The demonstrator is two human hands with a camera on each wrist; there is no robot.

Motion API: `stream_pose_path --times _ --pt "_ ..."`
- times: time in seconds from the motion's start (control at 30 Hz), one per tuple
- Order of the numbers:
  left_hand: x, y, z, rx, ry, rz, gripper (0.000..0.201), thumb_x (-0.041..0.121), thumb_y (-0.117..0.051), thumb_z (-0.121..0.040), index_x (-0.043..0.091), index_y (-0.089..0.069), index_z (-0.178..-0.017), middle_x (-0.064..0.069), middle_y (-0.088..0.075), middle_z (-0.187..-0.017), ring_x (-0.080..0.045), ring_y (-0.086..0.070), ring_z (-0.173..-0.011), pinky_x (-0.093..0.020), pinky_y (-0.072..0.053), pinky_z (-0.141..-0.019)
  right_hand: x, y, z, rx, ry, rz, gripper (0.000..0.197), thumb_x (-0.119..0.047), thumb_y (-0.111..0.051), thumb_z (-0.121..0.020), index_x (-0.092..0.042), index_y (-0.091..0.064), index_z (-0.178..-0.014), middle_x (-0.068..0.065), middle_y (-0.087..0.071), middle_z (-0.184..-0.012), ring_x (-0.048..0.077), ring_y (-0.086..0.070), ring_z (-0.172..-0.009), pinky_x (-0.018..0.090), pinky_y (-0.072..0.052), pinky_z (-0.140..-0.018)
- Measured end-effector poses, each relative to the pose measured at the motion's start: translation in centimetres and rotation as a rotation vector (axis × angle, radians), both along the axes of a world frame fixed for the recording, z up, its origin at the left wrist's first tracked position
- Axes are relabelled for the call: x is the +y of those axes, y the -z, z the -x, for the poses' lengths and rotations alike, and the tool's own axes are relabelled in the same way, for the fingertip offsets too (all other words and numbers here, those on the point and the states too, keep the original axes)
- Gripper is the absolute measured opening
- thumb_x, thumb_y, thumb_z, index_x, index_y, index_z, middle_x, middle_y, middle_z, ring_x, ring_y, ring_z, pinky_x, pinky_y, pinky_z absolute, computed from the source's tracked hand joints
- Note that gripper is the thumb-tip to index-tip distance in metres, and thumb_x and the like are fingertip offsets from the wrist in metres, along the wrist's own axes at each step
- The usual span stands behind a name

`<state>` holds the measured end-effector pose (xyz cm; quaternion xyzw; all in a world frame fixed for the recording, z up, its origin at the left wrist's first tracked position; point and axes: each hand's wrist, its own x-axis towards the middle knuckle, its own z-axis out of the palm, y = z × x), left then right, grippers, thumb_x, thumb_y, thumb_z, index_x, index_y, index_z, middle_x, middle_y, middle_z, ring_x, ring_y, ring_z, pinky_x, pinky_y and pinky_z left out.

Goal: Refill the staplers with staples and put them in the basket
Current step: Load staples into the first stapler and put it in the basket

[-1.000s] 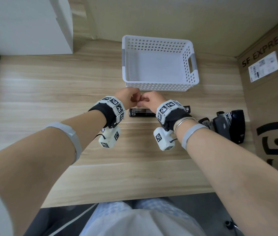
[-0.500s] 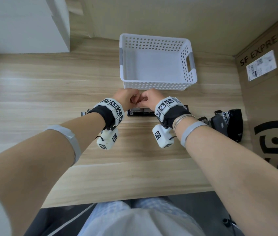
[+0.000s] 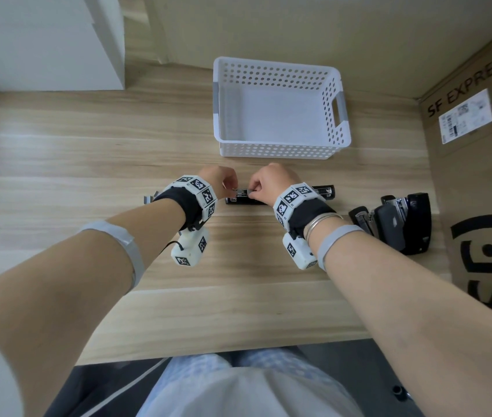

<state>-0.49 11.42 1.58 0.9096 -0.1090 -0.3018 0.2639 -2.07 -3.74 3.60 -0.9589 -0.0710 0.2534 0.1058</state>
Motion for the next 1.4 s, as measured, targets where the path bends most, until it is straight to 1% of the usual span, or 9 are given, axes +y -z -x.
stream_pose_path --times 0.13,0.27,0.47,0.63,0.83,0.93,1.13,1.27,1.4 --pt "0.0 0.0 0.0 0.017 -0.007 0.004 0.022 0.013 -0.064 -0.084 0.005 -0.064 -0.105 -0.009 -0.069 -0.112 -0.025 -0.063 -0.105 -0.022 -0.040 -0.079 0.1 0.6 -0.2 0.003 -0.013 0.028 0.014 -0.033 -0.063 -0.087 -0.027 -0.072 -0.095 -0.003 -0.071 -0.100 0.017 -0.051 -0.122 0.031 -0.049 -0.087" --pt "0.5 -0.1 -0.1 0.033 -0.001 0.004 0.022 0.012 -0.064 -0.084 0.004 -0.064 -0.104 -0.011 -0.068 -0.112 -0.027 -0.062 -0.105 -0.026 -0.045 -0.085 0.2 1.0 -0.6 0.012 0.040 -0.011 0.020 -0.042 -0.065 -0.085 -0.027 -0.073 -0.094 0.002 -0.068 -0.101 0.019 -0.053 -0.111 0.032 -0.045 -0.085" --pt "3.0 0.1 0.3 0.151 0.061 -0.116 0.013 0.003 -0.065 -0.079 0.014 -0.059 -0.082 -0.003 -0.063 -0.092 -0.034 -0.067 -0.097 -0.031 -0.052 -0.068 0.7 1.7 -0.4 -0.038 0.030 0.003 0.017 -0.034 -0.068 -0.084 -0.022 -0.071 -0.096 -0.002 -0.066 -0.105 0.020 -0.051 -0.112 0.030 -0.042 -0.088" --pt "4.1 0.4 1.0 0.131 0.139 -0.271 0.031 0.009 -0.069 -0.079 0.008 -0.064 -0.110 -0.010 -0.066 -0.116 -0.029 -0.061 -0.108 -0.033 -0.049 -0.091 -0.2 0.9 -0.7 -0.039 0.041 0.062 0.020 -0.026 -0.070 -0.084 -0.024 -0.069 -0.103 -0.001 -0.063 -0.114 0.020 -0.049 -0.120 0.031 -0.041 -0.094" --pt "4.1 1.3 1.6 0.098 0.169 -0.299 0.027 0.007 -0.064 -0.081 0.010 -0.066 -0.108 -0.012 -0.065 -0.117 -0.030 -0.061 -0.108 -0.032 -0.049 -0.091 -0.4 0.3 -0.5 -0.072 0.101 0.044 0.016 -0.022 -0.063 -0.088 -0.024 -0.070 -0.102 0.000 -0.062 -0.115 0.022 -0.051 -0.117 0.034 -0.045 -0.096" --pt "3.9 1.3 1.6 0.072 0.146 -0.264 0.023 0.016 -0.062 -0.084 0.010 -0.066 -0.106 -0.013 -0.064 -0.116 -0.032 -0.060 -0.105 -0.033 -0.049 -0.092 -0.3 0.5 -0.1 -0.080 0.113 0.011 0.014 -0.022 -0.063 -0.088 -0.023 -0.070 -0.100 0.000 -0.063 -0.112 0.022 -0.052 -0.115 0.034 -0.046 -0.095" --pt "2.8 -0.1 0.9 0.041 0.012 -0.163 0.026 0.023 -0.053 -0.088 0.011 -0.063 -0.108 -0.011 -0.067 -0.107 -0.029 -0.060 -0.094 -0.034 -0.048 -0.086 0.9 0.5 0.0 -0.061 0.101 -0.183 0.017 -0.019 -0.069 -0.084 -0.020 -0.072 -0.100 0.001 -0.065 -0.106 0.015 -0.057 -0.092 0.024 -0.042 -0.075" --pt "1.4 -1.0 0.2 0.146 -0.039 -0.081 0.022 0.024 -0.048 -0.091 0.010 -0.064 -0.097 -0.005 -0.066 -0.087 -0.019 -0.056 -0.067 -0.026 -0.046 -0.068 2.0 -0.2 -0.4 -0.043 0.041 -0.262 0.026 -0.021 -0.072 -0.082 -0.020 -0.070 -0.108 -0.002 -0.068 -0.107 0.009 -0.054 -0.084 0.021 -0.044 -0.081" --pt "0.1 -1.2 -0.3 0.248 -0.130 0.000 0.023 0.018 -0.044 -0.094 0.012 -0.057 -0.077 0.002 -0.052 -0.063 -0.012 -0.045 -0.051 -0.017 -0.038 -0.051 2.4 -0.7 -0.7 -0.041 -0.001 -0.168 0.027 -0.032 -0.075 -0.078 -0.025 -0.071 -0.104 -0.005 -0.068 -0.105 0.016 -0.061 -0.096 0.033 -0.052 -0.088"
